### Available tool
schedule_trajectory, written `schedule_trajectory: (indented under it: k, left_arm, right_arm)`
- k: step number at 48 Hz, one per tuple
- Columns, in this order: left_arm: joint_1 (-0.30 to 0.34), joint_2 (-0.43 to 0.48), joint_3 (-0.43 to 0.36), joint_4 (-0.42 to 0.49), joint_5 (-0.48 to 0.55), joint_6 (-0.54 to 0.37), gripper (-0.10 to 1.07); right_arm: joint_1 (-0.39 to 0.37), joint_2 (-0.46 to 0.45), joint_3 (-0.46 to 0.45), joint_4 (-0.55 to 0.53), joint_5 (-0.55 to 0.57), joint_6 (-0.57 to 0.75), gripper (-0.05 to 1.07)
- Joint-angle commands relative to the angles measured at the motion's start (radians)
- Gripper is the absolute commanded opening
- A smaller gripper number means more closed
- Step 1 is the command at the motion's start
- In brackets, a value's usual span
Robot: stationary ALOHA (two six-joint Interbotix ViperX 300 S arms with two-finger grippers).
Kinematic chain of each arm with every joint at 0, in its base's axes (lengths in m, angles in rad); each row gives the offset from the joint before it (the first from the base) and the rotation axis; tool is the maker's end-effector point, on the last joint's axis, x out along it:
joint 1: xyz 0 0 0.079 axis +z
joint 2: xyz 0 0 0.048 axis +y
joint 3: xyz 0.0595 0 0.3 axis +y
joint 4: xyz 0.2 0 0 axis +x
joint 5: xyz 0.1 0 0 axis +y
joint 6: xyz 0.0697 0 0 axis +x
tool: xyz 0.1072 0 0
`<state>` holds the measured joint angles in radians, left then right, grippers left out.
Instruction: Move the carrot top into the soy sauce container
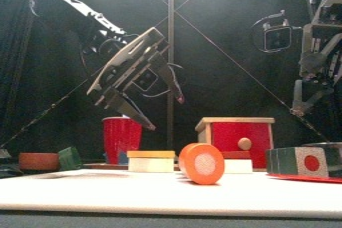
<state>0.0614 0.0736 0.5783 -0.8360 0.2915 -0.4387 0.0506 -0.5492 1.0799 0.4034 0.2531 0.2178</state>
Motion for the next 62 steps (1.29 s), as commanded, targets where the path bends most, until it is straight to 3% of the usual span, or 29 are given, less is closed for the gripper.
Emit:
schedule_trajectory:
  k: [1, 14, 20, 28, 37, 46, 62]
  left_arm:
    - [-0.002, 0.025, -0.040, -0.008, 0.006, -0.023, 0.92]
    - [-0.008, 0.126, -0.144, 0.120, 0.051, -0.153, 0.92]
    - [0.003, 0.160, -0.192, 0.256, 0.103, -0.258, 0.92]
    - [0.000, 0.221, -0.279, 0.508, 0.206, -0.471, 0.92]
    - [-0.026, 0.241, -0.348, 0.726, 0.268, -0.680, 0.92]
    - [-0.060, 0.256, -0.359, 0.769, 0.276, -0.782, 0.92]
    - [-0.084, 0.298, -0.394, 0.750, 0.276, -0.799, 0.90]
  right_arm:
    - [-0.002, -0.006, -0.005, -0.029, -0.002, -0.003, 1.04]
    - [-0.002, 0.002, 0.026, -0.087, -0.025, -0.003, 1.04]
    - [-0.002, 0.002, 0.034, -0.094, -0.025, -0.003, 1.04]
    - [0.006, 0.002, 0.038, -0.095, -0.020, -0.005, 1.04]
    - [0.006, 0.002, 0.046, -0.100, -0.015, -0.005, 1.04]
    - [0.006, 0.002, 0.052, -0.098, -0.015, -0.003, 1.04]
    - [0.008, 0.002, 0.072, -0.094, -0.020, -0.002, 1.04]
